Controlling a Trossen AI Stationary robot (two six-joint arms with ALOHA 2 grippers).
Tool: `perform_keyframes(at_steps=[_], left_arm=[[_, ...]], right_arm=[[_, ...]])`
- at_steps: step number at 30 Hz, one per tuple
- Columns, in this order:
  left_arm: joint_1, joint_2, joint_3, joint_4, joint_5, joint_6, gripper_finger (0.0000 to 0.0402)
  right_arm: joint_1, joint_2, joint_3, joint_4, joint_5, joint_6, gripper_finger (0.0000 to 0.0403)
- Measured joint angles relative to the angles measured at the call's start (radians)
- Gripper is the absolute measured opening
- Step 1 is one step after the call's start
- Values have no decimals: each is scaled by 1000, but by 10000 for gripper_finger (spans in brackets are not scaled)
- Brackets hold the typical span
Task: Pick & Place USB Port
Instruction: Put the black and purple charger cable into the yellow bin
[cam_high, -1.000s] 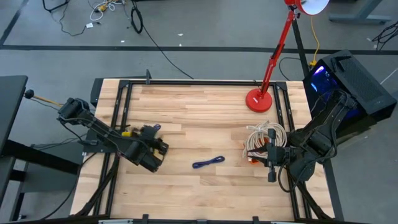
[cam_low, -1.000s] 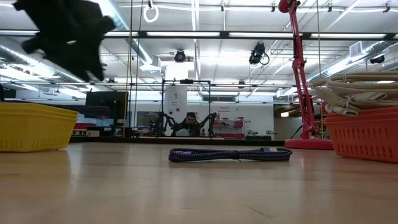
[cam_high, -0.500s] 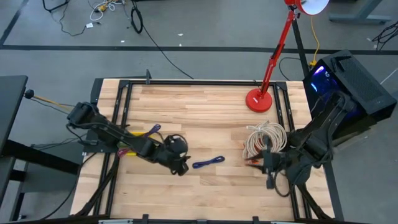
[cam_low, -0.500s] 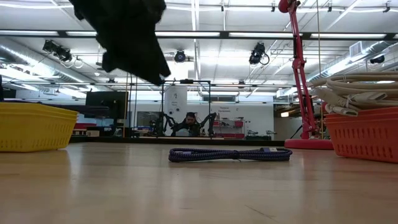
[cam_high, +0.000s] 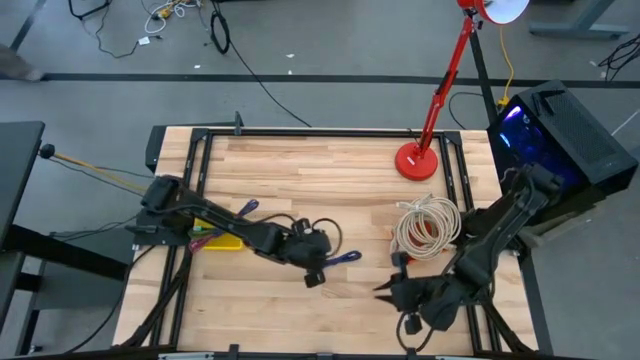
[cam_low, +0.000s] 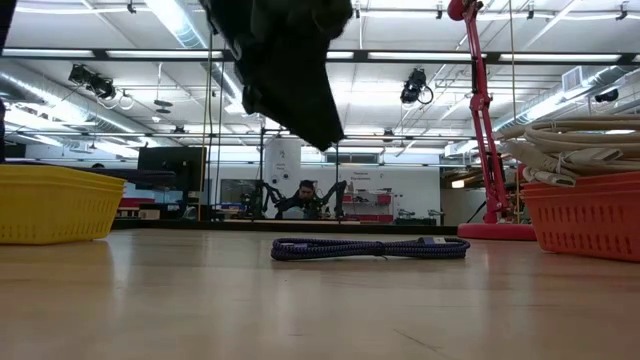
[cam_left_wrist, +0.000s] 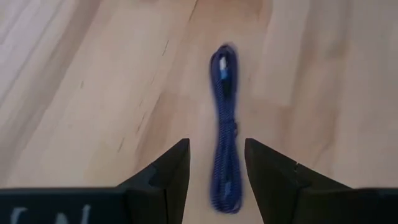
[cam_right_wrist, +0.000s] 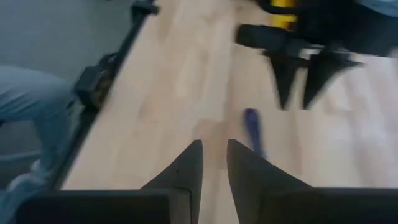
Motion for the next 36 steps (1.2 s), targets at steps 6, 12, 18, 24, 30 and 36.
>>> perform_keyframes(at_steps=[6, 12, 18, 24, 30, 36], left_arm=[[29, 125, 136, -214, 38, 31, 158], [63, 179, 149, -212, 132, 45, 158], [89, 197, 147, -203, 225, 43, 158], [88, 197, 148, -193, 217, 40, 158], [89, 228, 148, -188, 225, 36, 158], [89, 251, 149, -182, 257, 34, 158]], right_arm=[[5, 44, 0, 48, -83, 4, 75], [23, 46, 0, 98, -90, -10, 75], [32, 46, 0, 100, -74, -27, 75], [32, 46, 0, 98, -56, -27, 75], [32, 46, 0, 98, -56, -27, 75], [32, 46, 1, 99, -60, -33, 75]])
